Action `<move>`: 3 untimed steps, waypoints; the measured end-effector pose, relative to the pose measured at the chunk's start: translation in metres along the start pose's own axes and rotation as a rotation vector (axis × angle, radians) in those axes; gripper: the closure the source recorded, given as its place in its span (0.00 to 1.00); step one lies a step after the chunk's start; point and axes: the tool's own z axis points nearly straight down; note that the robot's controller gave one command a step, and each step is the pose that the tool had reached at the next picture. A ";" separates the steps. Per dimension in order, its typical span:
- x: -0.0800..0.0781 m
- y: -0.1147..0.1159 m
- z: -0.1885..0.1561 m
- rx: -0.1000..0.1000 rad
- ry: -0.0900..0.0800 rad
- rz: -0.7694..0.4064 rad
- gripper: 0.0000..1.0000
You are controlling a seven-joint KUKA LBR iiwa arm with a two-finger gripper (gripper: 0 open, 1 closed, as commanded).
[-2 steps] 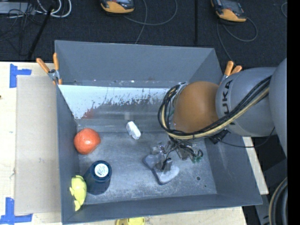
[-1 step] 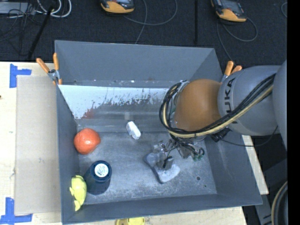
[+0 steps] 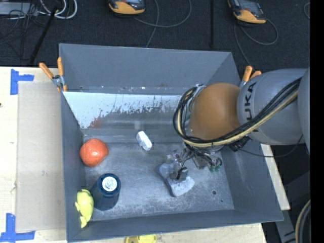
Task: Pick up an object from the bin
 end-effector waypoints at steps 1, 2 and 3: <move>0.000 0.000 -0.006 0.000 -0.001 0.001 1.00; 0.000 0.000 -0.011 0.001 -0.001 0.002 1.00; 0.001 0.001 -0.019 -0.001 0.006 0.003 1.00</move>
Offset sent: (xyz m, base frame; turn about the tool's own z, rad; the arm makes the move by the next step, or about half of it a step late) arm 0.0001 0.0000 0.0217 0.0000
